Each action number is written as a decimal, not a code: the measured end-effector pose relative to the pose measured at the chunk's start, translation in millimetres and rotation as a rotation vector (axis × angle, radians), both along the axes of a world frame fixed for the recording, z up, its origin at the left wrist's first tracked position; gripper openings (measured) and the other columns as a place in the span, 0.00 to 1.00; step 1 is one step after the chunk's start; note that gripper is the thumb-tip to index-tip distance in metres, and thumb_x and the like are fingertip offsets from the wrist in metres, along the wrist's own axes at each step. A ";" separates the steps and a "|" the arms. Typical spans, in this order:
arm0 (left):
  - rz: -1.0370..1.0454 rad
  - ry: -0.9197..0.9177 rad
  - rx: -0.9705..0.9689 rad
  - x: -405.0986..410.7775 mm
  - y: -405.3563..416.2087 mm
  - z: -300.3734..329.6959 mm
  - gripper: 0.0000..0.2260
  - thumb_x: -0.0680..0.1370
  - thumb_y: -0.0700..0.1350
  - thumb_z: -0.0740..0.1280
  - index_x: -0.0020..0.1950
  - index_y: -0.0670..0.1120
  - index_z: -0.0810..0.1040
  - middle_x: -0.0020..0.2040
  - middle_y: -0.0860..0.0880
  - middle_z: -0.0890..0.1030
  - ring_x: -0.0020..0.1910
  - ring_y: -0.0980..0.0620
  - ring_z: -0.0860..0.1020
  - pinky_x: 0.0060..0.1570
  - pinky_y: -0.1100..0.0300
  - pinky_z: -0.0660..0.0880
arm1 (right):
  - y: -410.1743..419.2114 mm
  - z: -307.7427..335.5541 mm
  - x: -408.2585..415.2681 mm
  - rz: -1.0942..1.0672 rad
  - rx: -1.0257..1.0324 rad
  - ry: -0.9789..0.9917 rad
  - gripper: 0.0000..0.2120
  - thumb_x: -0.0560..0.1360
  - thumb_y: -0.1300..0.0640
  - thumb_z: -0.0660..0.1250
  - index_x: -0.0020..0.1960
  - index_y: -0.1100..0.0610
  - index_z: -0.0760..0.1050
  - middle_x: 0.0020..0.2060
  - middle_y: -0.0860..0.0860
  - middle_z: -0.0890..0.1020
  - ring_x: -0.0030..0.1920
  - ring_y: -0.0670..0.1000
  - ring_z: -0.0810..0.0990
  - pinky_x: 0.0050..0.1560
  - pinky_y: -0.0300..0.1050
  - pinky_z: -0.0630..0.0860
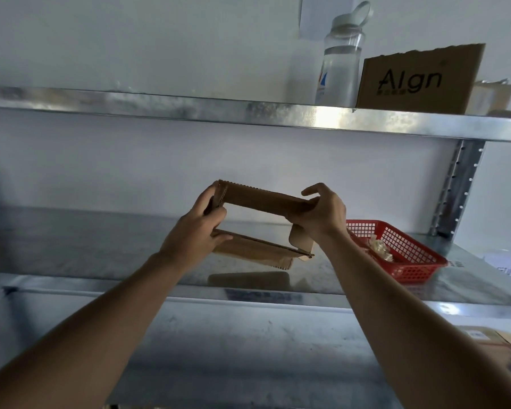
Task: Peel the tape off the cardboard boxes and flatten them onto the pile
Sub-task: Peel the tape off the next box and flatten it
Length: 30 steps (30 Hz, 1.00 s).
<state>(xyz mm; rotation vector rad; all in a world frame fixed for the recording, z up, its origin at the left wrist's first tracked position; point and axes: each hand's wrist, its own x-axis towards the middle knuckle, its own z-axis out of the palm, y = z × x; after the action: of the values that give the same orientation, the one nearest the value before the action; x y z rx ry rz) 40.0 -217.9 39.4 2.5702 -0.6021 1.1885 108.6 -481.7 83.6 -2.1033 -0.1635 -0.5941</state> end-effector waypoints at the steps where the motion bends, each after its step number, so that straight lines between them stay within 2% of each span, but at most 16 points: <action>1: 0.016 -0.013 -0.003 1.9 -1.2 0.4 0.16 0.71 0.44 0.82 0.51 0.40 0.79 0.76 0.40 0.70 0.63 0.41 0.81 0.57 0.48 0.82 | 0.6 -1.7 1.0 -0.017 0.003 -0.001 0.24 0.65 0.55 0.82 0.57 0.47 0.78 0.52 0.51 0.82 0.54 0.53 0.79 0.44 0.44 0.74; 3: 0.059 -0.043 -0.044 6.3 -1.1 2.1 0.20 0.69 0.44 0.83 0.53 0.39 0.78 0.64 0.40 0.78 0.52 0.44 0.81 0.51 0.47 0.83 | 1.0 -1.6 1.5 -0.032 0.062 -0.010 0.16 0.67 0.55 0.78 0.53 0.48 0.80 0.48 0.49 0.83 0.50 0.52 0.80 0.40 0.42 0.73; 5: 0.122 -0.035 -0.135 10.8 2.8 4.1 0.25 0.67 0.44 0.84 0.57 0.39 0.78 0.55 0.40 0.81 0.44 0.45 0.80 0.46 0.49 0.81 | -0.8 0.4 2.3 -0.018 0.158 -0.011 0.08 0.71 0.55 0.72 0.50 0.49 0.82 0.43 0.45 0.82 0.47 0.50 0.80 0.40 0.41 0.74; 8: 0.217 -0.008 -0.246 18.5 12.0 3.4 0.27 0.66 0.45 0.85 0.60 0.41 0.79 0.55 0.41 0.83 0.51 0.41 0.82 0.48 0.55 0.77 | -6.1 0.0 2.1 0.005 0.278 -0.007 0.10 0.77 0.59 0.62 0.46 0.50 0.82 0.41 0.47 0.81 0.44 0.51 0.80 0.37 0.41 0.75; 10: 0.231 0.004 -0.303 23.5 14.8 1.4 0.25 0.66 0.45 0.84 0.57 0.43 0.78 0.53 0.43 0.82 0.50 0.44 0.81 0.45 0.59 0.75 | -10.6 -2.5 1.6 0.019 0.309 -0.015 0.13 0.80 0.59 0.58 0.45 0.51 0.80 0.41 0.50 0.82 0.41 0.51 0.80 0.35 0.42 0.73; 12: 0.232 0.016 -0.371 29.1 16.2 0.0 0.23 0.67 0.44 0.84 0.53 0.46 0.75 0.52 0.45 0.79 0.47 0.48 0.77 0.40 0.63 0.69 | -13.4 -9.1 1.5 0.088 0.331 -0.027 0.12 0.82 0.54 0.58 0.49 0.51 0.80 0.43 0.50 0.82 0.43 0.51 0.80 0.38 0.41 0.72; 14: 0.236 0.030 -0.425 34.8 17.3 0.2 0.23 0.67 0.43 0.84 0.51 0.48 0.72 0.51 0.45 0.76 0.46 0.49 0.75 0.38 0.62 0.67 | -17.0 -16.7 2.8 0.204 0.367 -0.070 0.10 0.82 0.49 0.63 0.59 0.51 0.78 0.47 0.48 0.83 0.48 0.50 0.82 0.42 0.39 0.73; 15: 0.233 0.041 -0.446 37.4 18.1 0.9 0.23 0.67 0.43 0.84 0.51 0.48 0.73 0.52 0.45 0.75 0.46 0.48 0.74 0.39 0.60 0.69 | -19.5 -20.6 3.9 0.283 0.389 -0.086 0.14 0.81 0.47 0.68 0.64 0.49 0.75 0.48 0.46 0.83 0.50 0.47 0.83 0.43 0.36 0.75; 17: 0.225 0.074 -0.477 41.3 19.1 2.3 0.22 0.68 0.43 0.84 0.54 0.48 0.74 0.53 0.45 0.72 0.47 0.48 0.73 0.45 0.50 0.74 | -25.4 -28.0 10.4 0.409 0.402 -0.067 0.34 0.73 0.49 0.78 0.73 0.44 0.65 0.52 0.44 0.82 0.53 0.43 0.83 0.48 0.33 0.78; 19: 0.220 0.096 -0.471 44.7 19.8 1.5 0.22 0.70 0.43 0.82 0.56 0.48 0.74 0.56 0.44 0.71 0.49 0.48 0.73 0.51 0.47 0.76 | -29.4 -32.3 18.8 0.363 0.288 -0.010 0.52 0.66 0.55 0.84 0.79 0.42 0.55 0.65 0.48 0.75 0.62 0.47 0.77 0.58 0.44 0.79; 20: 0.211 0.093 -0.470 47.0 20.2 0.5 0.22 0.71 0.43 0.82 0.57 0.48 0.73 0.57 0.44 0.70 0.49 0.48 0.73 0.53 0.47 0.76 | -31.0 -34.8 23.2 0.264 0.204 -0.002 0.52 0.66 0.56 0.84 0.80 0.44 0.56 0.68 0.50 0.72 0.65 0.50 0.74 0.60 0.49 0.79; 23: 0.139 0.065 -0.513 53.7 21.1 -2.0 0.29 0.72 0.43 0.81 0.68 0.54 0.71 0.61 0.44 0.70 0.54 0.50 0.73 0.57 0.54 0.74 | -33.2 -44.2 34.3 -0.033 0.057 -0.070 0.27 0.75 0.49 0.77 0.69 0.52 0.71 0.59 0.49 0.80 0.59 0.53 0.80 0.55 0.52 0.81; 24: 0.105 0.063 -0.555 56.2 21.9 -1.9 0.36 0.71 0.43 0.81 0.74 0.57 0.68 0.65 0.45 0.71 0.57 0.52 0.72 0.59 0.57 0.72 | -33.8 -48.3 37.6 -0.043 0.078 -0.107 0.21 0.77 0.47 0.74 0.65 0.50 0.72 0.55 0.47 0.81 0.54 0.51 0.81 0.51 0.48 0.82; 26: 0.042 0.077 -0.697 61.9 24.1 -1.7 0.48 0.69 0.45 0.84 0.81 0.61 0.59 0.73 0.53 0.70 0.62 0.56 0.73 0.62 0.61 0.72 | -34.5 -53.4 41.0 0.023 0.194 -0.171 0.14 0.80 0.48 0.71 0.61 0.47 0.70 0.48 0.40 0.80 0.47 0.43 0.80 0.38 0.31 0.77; 28: 0.048 0.105 -0.843 66.4 23.9 -4.7 0.44 0.68 0.50 0.84 0.78 0.55 0.64 0.71 0.57 0.73 0.63 0.55 0.76 0.63 0.61 0.75 | -34.4 -53.2 43.6 0.095 0.264 -0.194 0.13 0.81 0.50 0.69 0.62 0.48 0.69 0.48 0.39 0.79 0.46 0.39 0.79 0.30 0.29 0.75; 30: 0.086 0.162 -0.932 73.2 22.6 -11.5 0.28 0.71 0.57 0.80 0.66 0.48 0.76 0.60 0.52 0.82 0.57 0.50 0.81 0.58 0.52 0.80 | -32.4 -52.3 46.9 0.129 0.296 -0.170 0.14 0.82 0.48 0.68 0.63 0.47 0.68 0.50 0.39 0.79 0.49 0.40 0.79 0.35 0.34 0.75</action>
<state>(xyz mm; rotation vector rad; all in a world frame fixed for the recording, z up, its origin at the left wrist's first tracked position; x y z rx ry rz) 113.3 -195.2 27.9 1.8561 0.1098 0.9453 155.6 -514.0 31.3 -1.7435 -0.2872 -0.6761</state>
